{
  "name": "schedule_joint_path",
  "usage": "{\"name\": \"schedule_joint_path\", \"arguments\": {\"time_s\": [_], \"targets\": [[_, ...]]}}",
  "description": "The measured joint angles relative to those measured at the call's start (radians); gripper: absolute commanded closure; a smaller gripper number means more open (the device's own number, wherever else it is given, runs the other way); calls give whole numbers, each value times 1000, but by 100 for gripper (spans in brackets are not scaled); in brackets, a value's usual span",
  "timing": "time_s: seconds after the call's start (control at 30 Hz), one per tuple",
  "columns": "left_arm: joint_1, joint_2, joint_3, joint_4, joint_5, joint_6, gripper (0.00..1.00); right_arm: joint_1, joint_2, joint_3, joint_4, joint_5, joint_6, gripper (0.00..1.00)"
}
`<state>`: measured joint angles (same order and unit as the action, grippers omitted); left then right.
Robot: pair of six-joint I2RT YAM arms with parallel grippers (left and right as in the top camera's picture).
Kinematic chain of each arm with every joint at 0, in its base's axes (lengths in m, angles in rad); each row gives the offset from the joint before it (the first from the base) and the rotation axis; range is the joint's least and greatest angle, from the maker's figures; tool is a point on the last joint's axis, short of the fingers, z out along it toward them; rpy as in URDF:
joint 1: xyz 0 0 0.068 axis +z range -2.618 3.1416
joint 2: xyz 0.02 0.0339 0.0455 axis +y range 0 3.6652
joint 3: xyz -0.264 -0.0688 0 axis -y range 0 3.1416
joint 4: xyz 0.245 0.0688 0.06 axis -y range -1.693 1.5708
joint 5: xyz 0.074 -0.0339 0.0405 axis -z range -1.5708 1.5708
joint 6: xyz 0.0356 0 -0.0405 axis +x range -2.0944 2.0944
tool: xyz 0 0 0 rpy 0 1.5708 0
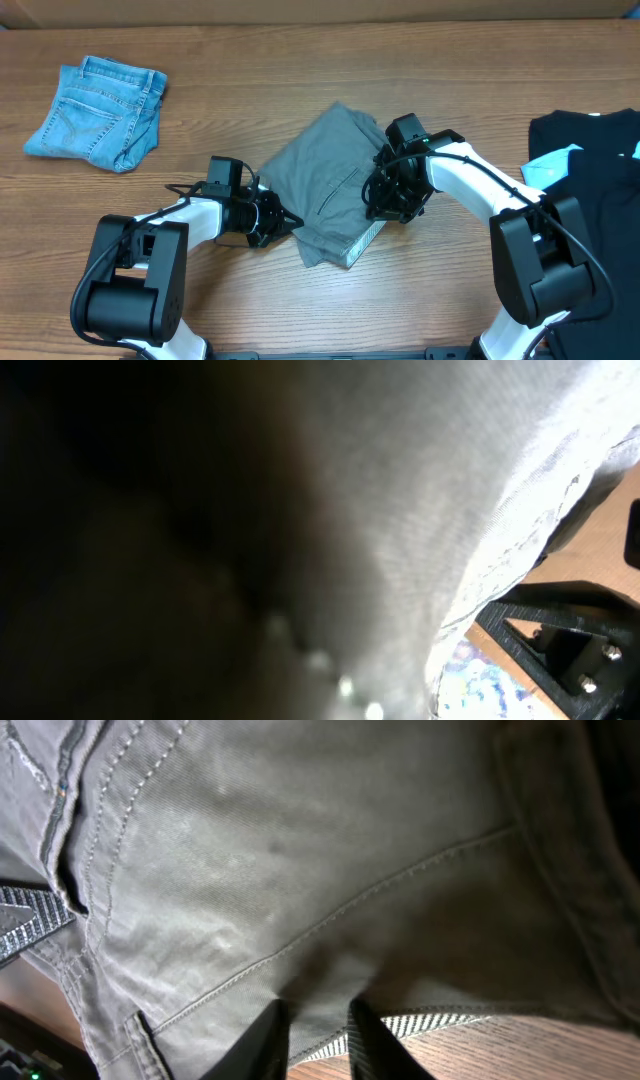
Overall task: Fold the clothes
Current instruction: 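Carry the folded shorts with the left gripper onto the jeans at upper left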
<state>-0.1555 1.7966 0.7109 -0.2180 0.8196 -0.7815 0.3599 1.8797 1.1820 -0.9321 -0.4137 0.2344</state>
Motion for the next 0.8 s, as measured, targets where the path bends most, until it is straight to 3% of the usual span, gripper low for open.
{"name": "schedule_joint_path", "arguments": {"time_s": [0.17,0.33,0.57,0.8], "targets": [[0,-2,23,-68,-16,65,96,0,0,2,-62,0,2,84],[-1,-48,112,-348,-130,190,96,0,-17,31,-121,1,1,84],[34,-97,438,-639,-237,418,96,0,-149,158,-138,3,2,80],[166,-99,690,-664,-303,587,96,0,-198,269,-171,2,2,80]]}}
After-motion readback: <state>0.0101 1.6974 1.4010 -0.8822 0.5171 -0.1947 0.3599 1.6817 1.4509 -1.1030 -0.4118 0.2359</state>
